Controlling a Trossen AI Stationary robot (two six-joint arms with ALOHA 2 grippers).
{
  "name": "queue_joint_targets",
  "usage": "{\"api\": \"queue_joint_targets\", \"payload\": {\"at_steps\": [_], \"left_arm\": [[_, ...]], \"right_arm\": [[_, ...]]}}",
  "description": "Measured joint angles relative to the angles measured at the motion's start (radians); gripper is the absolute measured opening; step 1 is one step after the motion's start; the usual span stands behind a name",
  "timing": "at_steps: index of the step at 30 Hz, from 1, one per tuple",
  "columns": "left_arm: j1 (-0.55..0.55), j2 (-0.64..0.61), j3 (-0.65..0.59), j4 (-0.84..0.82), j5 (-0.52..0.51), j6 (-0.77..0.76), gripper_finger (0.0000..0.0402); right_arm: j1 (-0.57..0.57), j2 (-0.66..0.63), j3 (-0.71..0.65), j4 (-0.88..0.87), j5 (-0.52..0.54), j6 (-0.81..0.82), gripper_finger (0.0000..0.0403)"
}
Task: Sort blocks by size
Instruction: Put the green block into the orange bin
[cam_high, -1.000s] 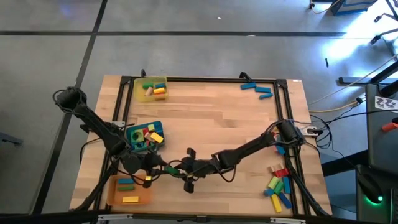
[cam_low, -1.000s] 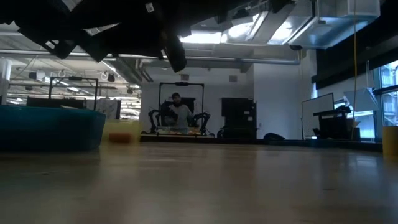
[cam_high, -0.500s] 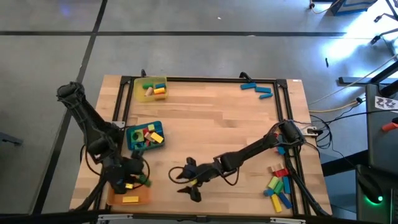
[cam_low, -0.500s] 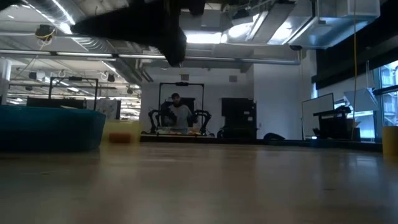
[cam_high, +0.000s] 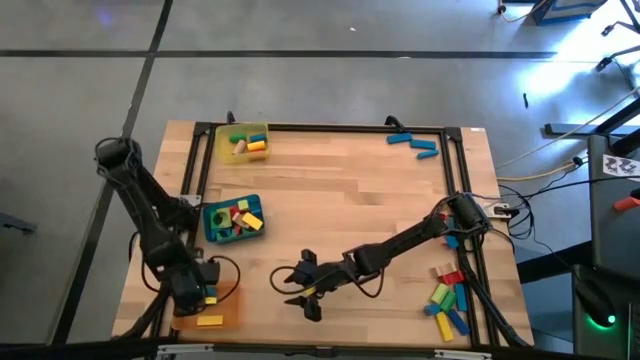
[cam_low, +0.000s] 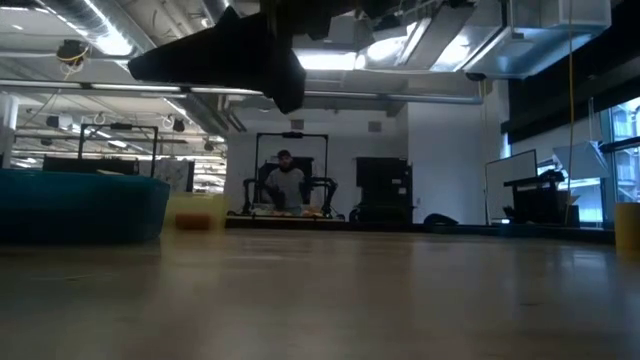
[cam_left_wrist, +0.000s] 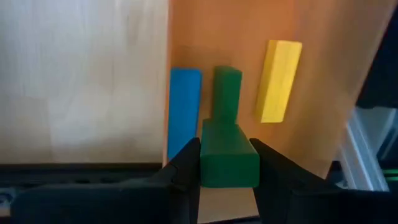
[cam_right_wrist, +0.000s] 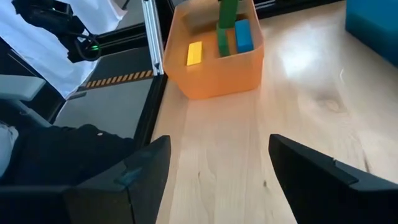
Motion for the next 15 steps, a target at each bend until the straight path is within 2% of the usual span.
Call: {"api": "queue_joint_targets", "payload": {"at_steps": [3,7,15], "left_arm": [[0.000,0.041,0.000,0.015,0.020,0.000,0.0094],[0.001,0.077,0.000,0.010,0.032,0.000,0.0134],[0.052,0.044,0.006,0.031,0.058,0.028,0.0195]], "right_arm": [[0.000,0.000,0.000,-0.015,0.004,0.000,0.0271],[0.000,0.000,0.000,-0.019,0.004,0.000,0.0271],[0.000,0.000,0.000,-0.019,0.004,0.000,0.0271]]}}
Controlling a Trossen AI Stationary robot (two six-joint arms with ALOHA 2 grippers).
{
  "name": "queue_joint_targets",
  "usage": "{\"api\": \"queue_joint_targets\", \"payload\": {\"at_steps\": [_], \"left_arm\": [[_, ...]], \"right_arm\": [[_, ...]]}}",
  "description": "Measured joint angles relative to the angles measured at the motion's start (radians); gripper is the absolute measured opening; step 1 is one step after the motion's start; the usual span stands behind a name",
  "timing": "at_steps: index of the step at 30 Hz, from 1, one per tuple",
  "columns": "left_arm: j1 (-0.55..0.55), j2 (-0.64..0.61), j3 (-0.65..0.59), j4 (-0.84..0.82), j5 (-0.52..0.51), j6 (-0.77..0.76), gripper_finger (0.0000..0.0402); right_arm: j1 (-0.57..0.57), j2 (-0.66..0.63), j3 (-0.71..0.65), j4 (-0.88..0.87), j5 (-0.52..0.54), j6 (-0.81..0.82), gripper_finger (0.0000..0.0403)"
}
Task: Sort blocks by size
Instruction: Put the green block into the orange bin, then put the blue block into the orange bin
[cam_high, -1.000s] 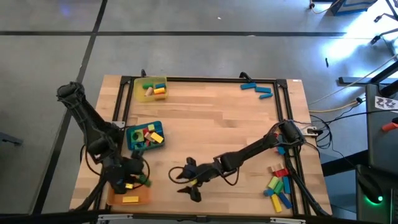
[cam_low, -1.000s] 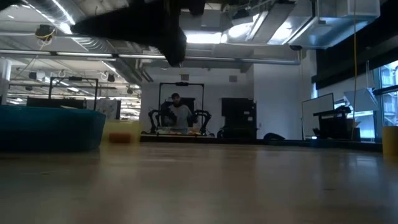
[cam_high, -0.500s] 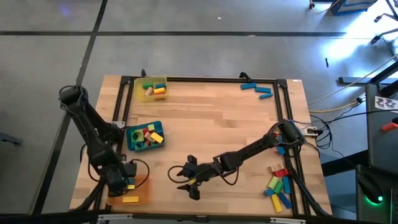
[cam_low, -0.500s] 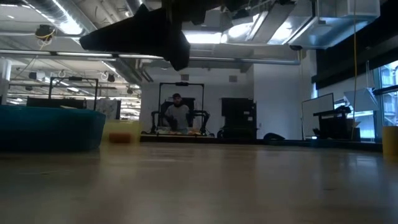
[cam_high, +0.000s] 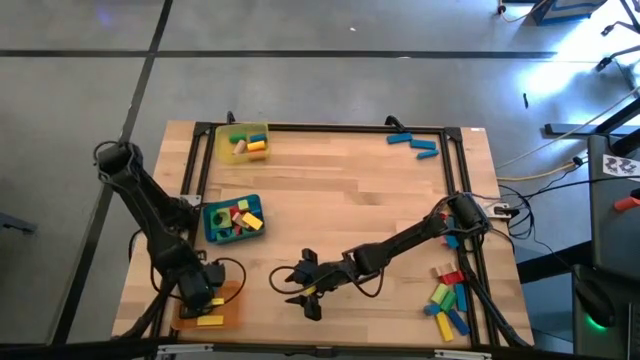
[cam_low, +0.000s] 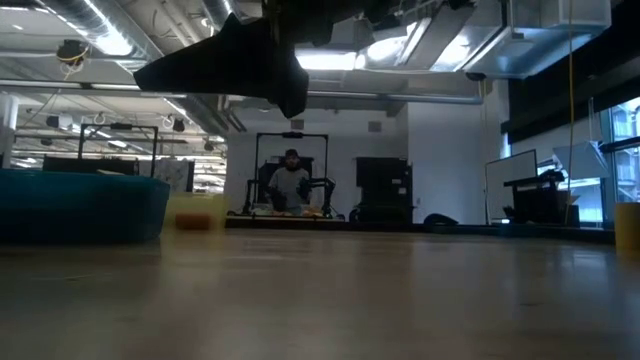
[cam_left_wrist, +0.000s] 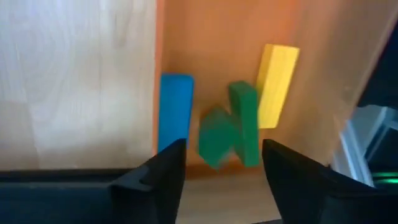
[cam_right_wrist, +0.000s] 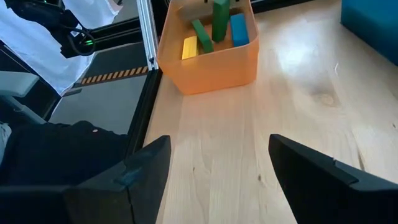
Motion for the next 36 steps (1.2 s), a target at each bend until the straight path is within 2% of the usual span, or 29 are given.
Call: {"api": "queue_joint_targets", "payload": {"at_steps": [2,9,11,15,17,23,27,31,36], "left_arm": [[0.013,-0.016,0.007,-0.001,-0.025,0.023,0.0202],[0.052,-0.052,0.015,0.013,-0.257,0.168,0.0207],[0.056,-0.052,0.015,0.032,-0.338,0.227,0.0207],[0.056,-0.052,0.015,0.107,-0.571,0.365,0.0207],[0.060,-0.053,0.012,0.168,-0.628,0.447,0.0207],[0.117,-0.053,-0.043,0.407,-0.628,0.695,0.0207],[0.182,-0.053,-0.112,0.583,-0.555,0.818,0.0208],[0.260,-0.053,-0.175,0.752,-0.453,0.905,0.0208],[0.348,-0.053,-0.223,0.848,-0.442,0.990,0.0208]], "right_arm": [[0.000,0.000,0.000,0.000,0.000,0.000,0.0271],[0.000,0.000,0.000,-0.001,0.019,-0.001,0.0271],[0.000,0.000,0.000,-0.001,0.019,-0.001,0.0271],[0.000,0.000,0.000,-0.001,0.020,-0.002,0.0271],[-0.002,0.000,0.000,0.000,0.020,-0.002,0.0271],[-0.015,0.001,0.000,-0.006,0.044,-0.001,0.0271],[-0.030,-0.013,-0.001,-0.096,0.040,0.001,0.0271],[-0.049,-0.051,-0.001,-0.234,0.053,-0.001,0.0271],[-0.068,-0.101,-0.001,-0.465,0.133,-0.019,0.0271]]}}
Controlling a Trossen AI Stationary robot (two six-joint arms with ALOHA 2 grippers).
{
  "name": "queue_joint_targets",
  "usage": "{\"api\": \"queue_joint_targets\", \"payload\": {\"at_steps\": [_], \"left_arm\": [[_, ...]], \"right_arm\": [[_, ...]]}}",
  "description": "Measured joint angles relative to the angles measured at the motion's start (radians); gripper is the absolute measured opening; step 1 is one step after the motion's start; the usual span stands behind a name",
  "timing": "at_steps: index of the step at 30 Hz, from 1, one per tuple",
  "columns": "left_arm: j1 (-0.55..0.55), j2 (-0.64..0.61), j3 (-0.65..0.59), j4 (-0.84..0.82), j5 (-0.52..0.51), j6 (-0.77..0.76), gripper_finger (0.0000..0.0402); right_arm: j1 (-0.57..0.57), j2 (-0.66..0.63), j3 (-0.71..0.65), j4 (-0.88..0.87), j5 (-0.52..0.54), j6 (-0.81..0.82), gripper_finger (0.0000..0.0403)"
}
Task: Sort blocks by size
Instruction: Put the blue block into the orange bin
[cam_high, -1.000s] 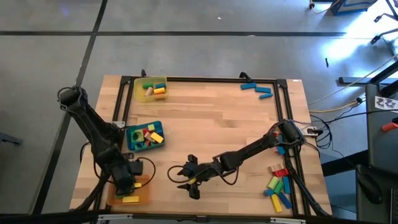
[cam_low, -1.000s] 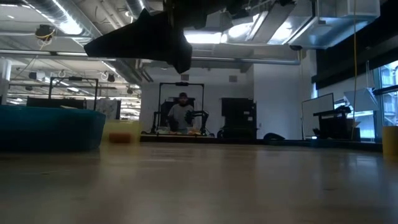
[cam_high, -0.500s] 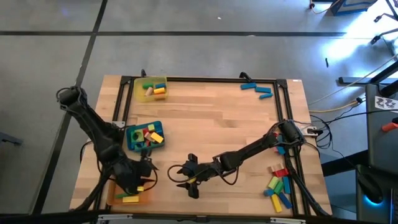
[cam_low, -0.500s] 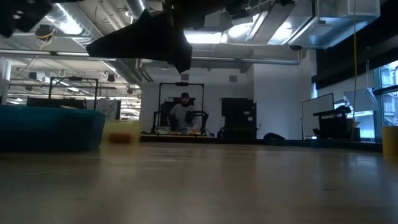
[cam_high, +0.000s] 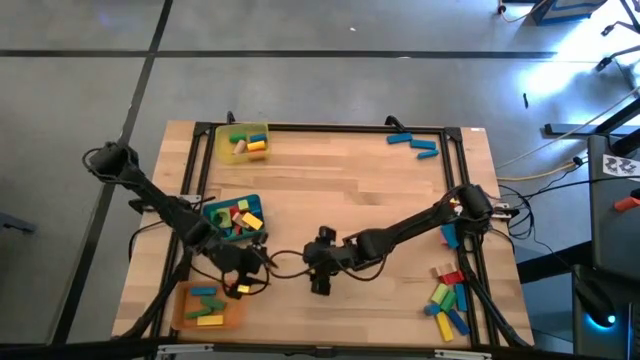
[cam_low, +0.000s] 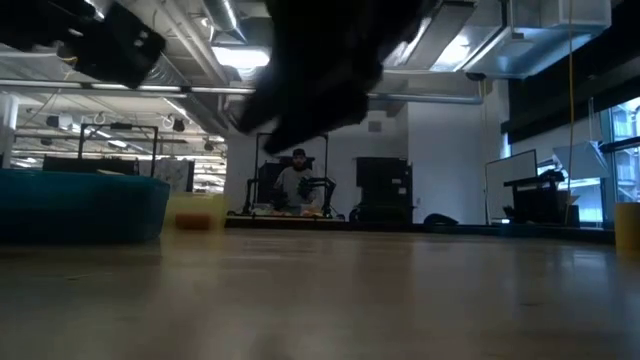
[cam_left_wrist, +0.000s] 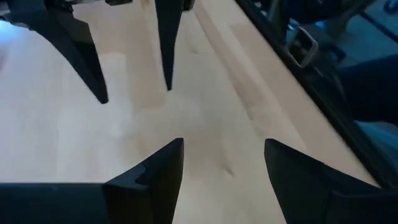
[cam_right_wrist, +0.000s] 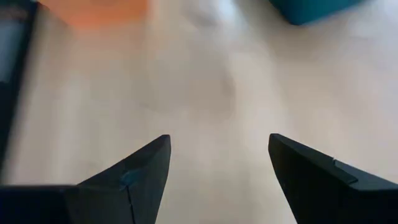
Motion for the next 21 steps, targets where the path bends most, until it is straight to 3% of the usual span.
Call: {"api": "queue_joint_targets", "payload": {"at_steps": [9,14,21], "left_arm": [[0.114,0.000,-0.156,0.417,0.140,0.128,0.0208],[0.183,0.000,-0.212,0.499,0.143,0.130,0.0208],[0.235,0.000,-0.291,0.697,0.143,0.146,0.0208]], "right_arm": [[-0.027,-0.065,0.000,-0.314,0.126,0.029,0.0271],[-0.086,-0.085,-0.006,-0.404,0.121,0.025,0.0271],[-0.232,-0.238,-0.210,-0.365,0.093,0.015,0.0271]]}}
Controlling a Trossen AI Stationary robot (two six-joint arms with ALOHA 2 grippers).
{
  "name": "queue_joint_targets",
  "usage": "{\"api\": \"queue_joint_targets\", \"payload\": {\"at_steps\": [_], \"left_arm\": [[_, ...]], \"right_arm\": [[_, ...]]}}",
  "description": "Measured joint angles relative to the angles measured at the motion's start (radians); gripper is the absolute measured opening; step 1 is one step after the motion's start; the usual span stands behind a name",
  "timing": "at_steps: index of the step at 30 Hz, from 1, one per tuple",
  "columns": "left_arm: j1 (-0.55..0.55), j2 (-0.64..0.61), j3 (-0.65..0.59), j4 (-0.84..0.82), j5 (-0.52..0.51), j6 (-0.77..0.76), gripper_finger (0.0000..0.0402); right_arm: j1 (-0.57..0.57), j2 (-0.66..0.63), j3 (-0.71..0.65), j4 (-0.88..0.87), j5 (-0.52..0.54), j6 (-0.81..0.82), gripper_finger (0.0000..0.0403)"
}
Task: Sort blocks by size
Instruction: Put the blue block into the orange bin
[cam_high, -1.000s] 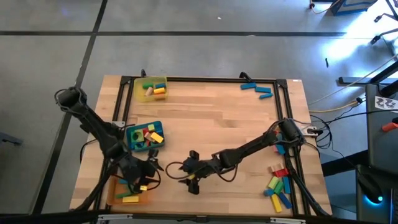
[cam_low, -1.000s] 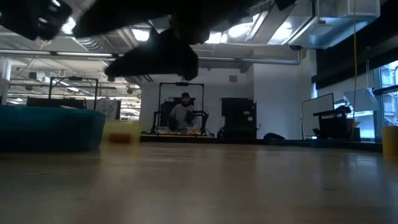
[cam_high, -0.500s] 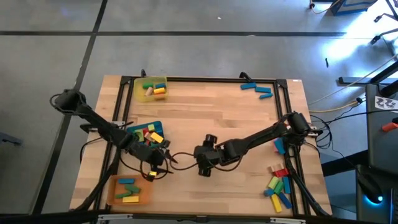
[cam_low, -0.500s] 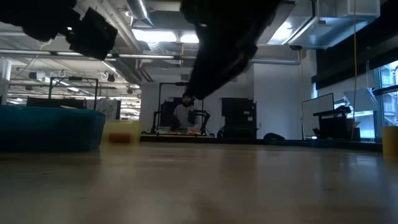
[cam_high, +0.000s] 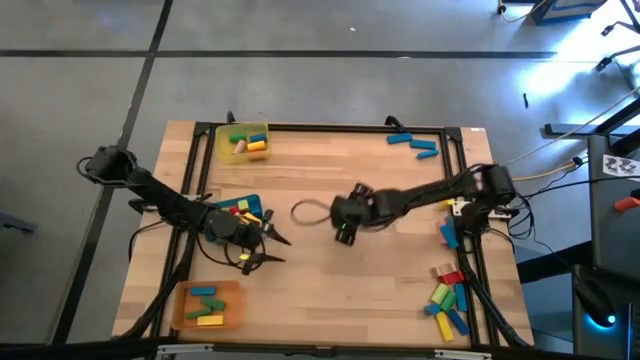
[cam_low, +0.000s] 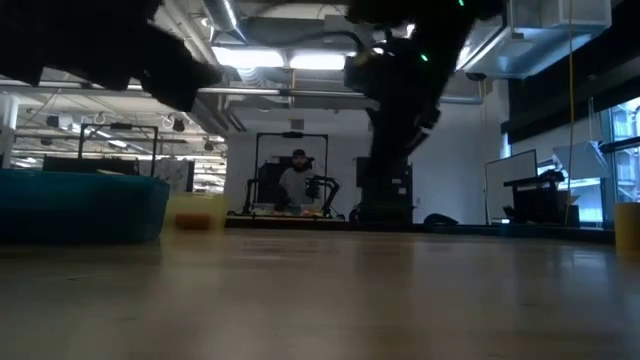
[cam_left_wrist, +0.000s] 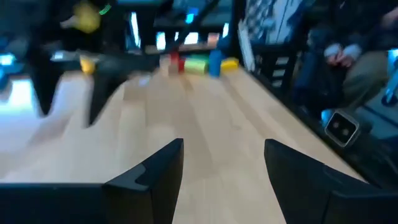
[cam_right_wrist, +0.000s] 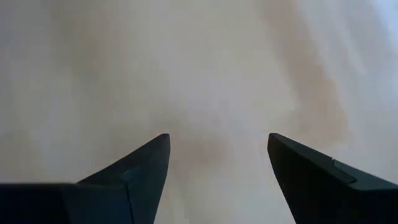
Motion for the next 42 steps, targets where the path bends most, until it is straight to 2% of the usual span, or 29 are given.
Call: {"api": "queue_joint_targets", "payload": {"at_steps": [5,10,14,22,26,31,39,42], "left_arm": [[0.015,0.000,-0.038,0.079,-0.025,0.040,0.0208],[0.059,0.000,-0.038,0.081,-0.053,0.090,0.0208],[0.112,0.000,-0.034,0.087,-0.054,0.139,0.0208],[0.221,0.000,-0.033,0.111,-0.054,0.218,0.0208],[0.261,0.000,-0.033,0.110,-0.053,0.229,0.0208],[0.296,0.000,-0.033,0.112,-0.053,0.250,0.0208],[0.314,0.000,-0.032,0.134,-0.053,0.247,0.0208],[0.314,0.000,-0.032,0.133,-0.052,0.245,0.0208]], "right_arm": [[-0.155,-0.151,-0.161,0.038,0.037,0.014,0.0271],[-0.360,-0.230,-0.227,-0.027,0.058,0.094,0.0271],[-0.499,-0.233,-0.233,-0.068,0.091,0.158,0.0271],[-0.701,-0.233,-0.236,-0.081,0.143,0.134,0.0271],[-0.812,-0.233,-0.257,-0.104,0.126,0.114,0.0261],[-0.930,-0.233,-0.319,-0.080,0.056,0.103,0.0195],[-1.027,-0.233,-0.383,-0.005,0.060,0.073,0.0032],[-1.051,-0.233,-0.394,0.017,0.053,0.055,0.0008]]}}
